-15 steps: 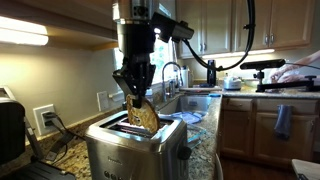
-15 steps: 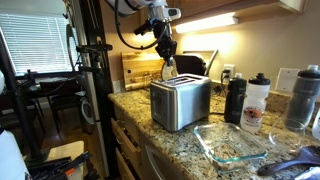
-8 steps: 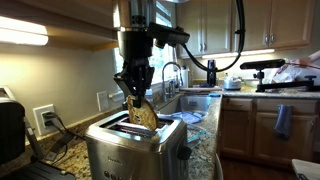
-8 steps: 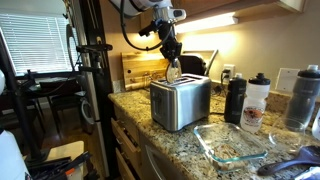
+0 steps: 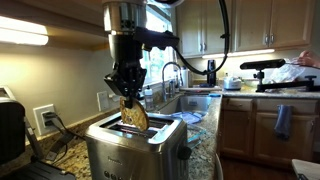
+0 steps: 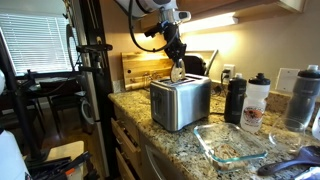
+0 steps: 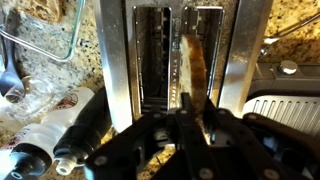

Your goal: Pick up one slice of bread from the glass bowl and put it in the toaster.

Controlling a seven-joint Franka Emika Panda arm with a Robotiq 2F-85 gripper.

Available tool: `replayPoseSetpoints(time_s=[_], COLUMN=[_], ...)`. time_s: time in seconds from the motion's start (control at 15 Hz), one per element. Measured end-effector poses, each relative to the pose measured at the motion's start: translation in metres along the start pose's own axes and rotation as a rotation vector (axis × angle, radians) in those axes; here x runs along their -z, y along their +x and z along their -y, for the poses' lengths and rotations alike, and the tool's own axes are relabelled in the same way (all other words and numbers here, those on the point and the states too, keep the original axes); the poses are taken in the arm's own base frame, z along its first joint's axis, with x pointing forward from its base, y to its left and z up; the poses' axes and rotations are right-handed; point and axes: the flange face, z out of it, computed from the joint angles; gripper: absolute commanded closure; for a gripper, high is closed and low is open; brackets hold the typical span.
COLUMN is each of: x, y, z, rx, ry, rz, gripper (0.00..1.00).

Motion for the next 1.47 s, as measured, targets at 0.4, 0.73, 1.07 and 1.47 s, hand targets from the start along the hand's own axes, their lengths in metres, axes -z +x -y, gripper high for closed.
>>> replayPoseSetpoints(time_s=[0.4, 0.73, 1.07, 1.47], x=[-0.005, -0.01, -0.01, -0.011], y=[0.011, 0.013, 0.013, 0.013], z=[-0.004, -0.005, -0.004, -0.004], rx=[-0.034, -0.052, -0.057, -0.054], ry=[0.005, 0.008, 0.011, 0.012], rz=[0.002, 0.011, 0.013, 0.013], gripper=[0.93, 0.93, 0.87, 0.63])
